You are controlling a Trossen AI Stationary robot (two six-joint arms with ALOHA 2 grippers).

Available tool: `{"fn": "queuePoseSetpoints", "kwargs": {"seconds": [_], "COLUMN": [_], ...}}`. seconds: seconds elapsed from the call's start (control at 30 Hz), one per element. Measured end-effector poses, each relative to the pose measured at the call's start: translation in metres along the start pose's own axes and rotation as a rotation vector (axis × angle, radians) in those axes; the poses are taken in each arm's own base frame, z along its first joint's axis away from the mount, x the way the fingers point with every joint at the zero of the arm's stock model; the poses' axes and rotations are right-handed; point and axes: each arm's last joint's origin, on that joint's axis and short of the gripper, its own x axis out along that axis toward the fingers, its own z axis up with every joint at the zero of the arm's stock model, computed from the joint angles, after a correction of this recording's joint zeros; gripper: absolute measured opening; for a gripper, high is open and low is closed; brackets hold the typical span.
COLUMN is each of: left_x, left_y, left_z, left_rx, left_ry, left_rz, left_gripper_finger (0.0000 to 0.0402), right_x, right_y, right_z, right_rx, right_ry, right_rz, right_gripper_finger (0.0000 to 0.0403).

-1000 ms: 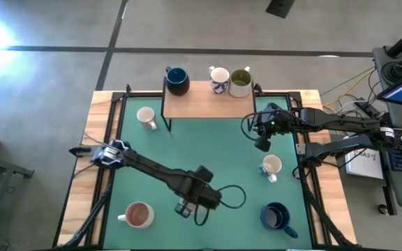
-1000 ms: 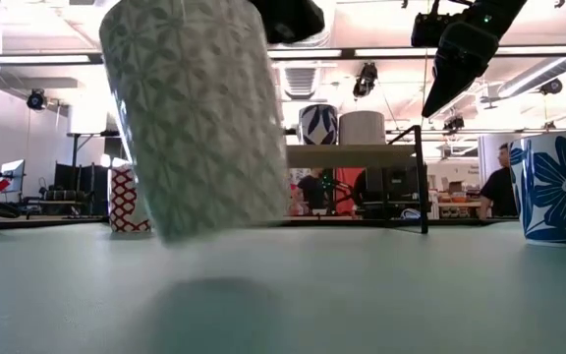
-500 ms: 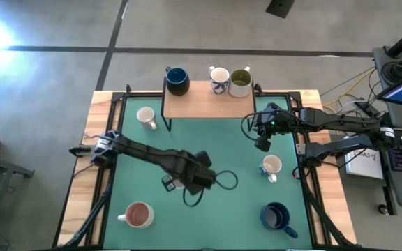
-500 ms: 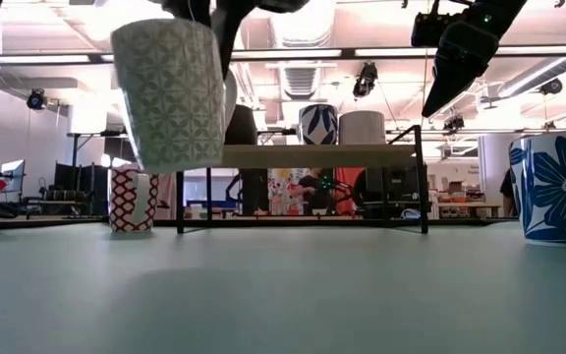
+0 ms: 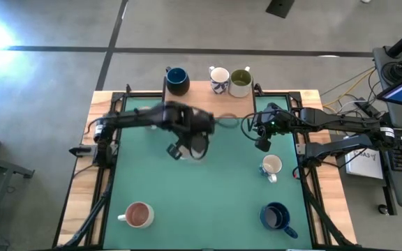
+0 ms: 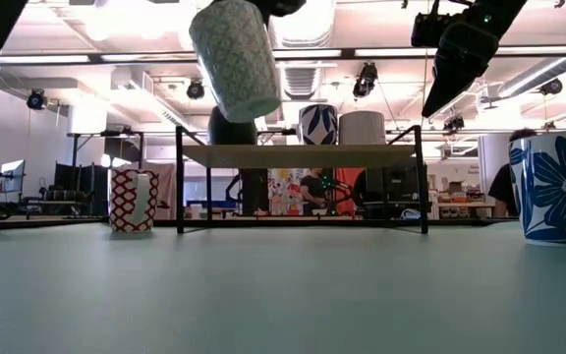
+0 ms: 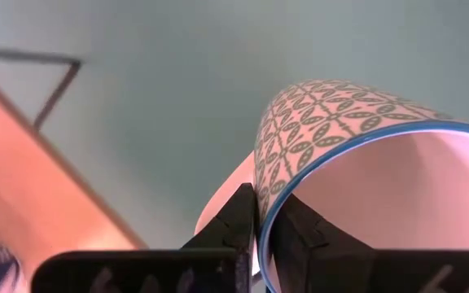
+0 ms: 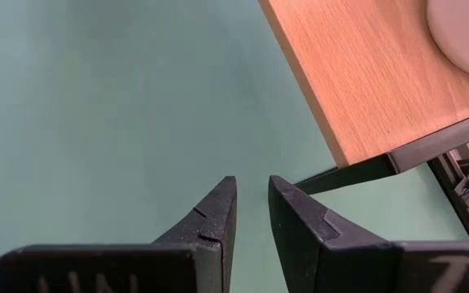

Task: Place coffee mugs
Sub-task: Put the green mug on the shelf

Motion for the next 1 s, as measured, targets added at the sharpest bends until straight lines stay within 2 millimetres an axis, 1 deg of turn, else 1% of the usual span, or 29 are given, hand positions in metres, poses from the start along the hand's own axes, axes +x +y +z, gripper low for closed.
{"fn": "queuePoseSetpoints", "kwargs": {"seconds": [0.1,0.27,0.5,1.0], "left_x": [-0.005,-0.010,-0.011,-0.011], "left_y": [0.012,0.028,0.048,0.075], "left_z": [-0.016,-0.035,-0.061,-0.109], "left_rx": [-0.025,-0.029,0.024,0.106], "left_ry": [0.006,0.013,0.032,0.080], "left_rz": [-0.017,-0.001,0.022,0.044], "left_gripper_finger": [0.0007,0.0007,0.0007,0.0007], "right_x": [0.000,0.000,0.000,0.000], "right_y": [0.000,0.000,0.000,0.000], "right_z": [0.000,0.000,0.000,0.000], "right_rx": [0.000,0.000,0.000,0.000], "right_ry": [0.000,0.000,0.000,0.000], "right_rz": [0.000,0.000,0.000,0.000], "right_gripper_finger": [0.0063,0.0063,0.0063,0.0063]}}
